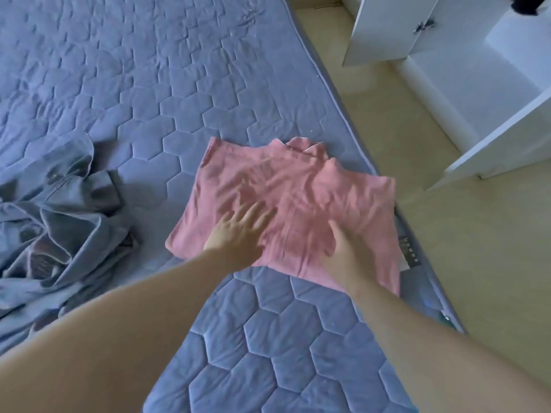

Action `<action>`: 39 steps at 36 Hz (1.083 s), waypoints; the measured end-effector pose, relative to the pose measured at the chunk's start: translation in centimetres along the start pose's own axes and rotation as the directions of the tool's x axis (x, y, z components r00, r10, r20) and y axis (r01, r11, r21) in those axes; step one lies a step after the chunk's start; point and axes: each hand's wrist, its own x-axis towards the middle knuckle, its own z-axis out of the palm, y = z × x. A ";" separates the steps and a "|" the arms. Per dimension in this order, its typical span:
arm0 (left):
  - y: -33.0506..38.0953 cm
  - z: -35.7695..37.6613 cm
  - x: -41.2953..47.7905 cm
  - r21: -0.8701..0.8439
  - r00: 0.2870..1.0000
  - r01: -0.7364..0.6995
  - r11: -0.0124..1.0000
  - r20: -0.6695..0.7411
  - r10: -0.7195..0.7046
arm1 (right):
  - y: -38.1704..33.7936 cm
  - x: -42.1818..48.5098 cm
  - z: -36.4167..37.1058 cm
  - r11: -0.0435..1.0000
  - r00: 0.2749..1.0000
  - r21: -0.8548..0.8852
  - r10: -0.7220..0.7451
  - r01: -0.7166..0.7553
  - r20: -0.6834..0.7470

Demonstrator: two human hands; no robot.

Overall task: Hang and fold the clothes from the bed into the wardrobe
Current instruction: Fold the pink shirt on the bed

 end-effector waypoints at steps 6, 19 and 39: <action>-0.6 6.4 -2.0 0.099 0.990 -0.043 0.994 0.137 0.029 | 1.2 -0.8 5.2 0.973 0.982 -0.226 -0.014 0.057 0.188; -1.2 5.7 -0.2 0.149 0.981 0.003 0.989 0.192 -0.032 | 1.6 1.0 5.6 0.919 0.988 -0.385 -0.035 0.091 0.148; 4.5 4.7 -11.3 -0.045 0.563 -0.367 0.929 0.784 0.260 | 4.5 -13.9 6.0 0.960 0.795 -0.276 0.137 0.040 0.591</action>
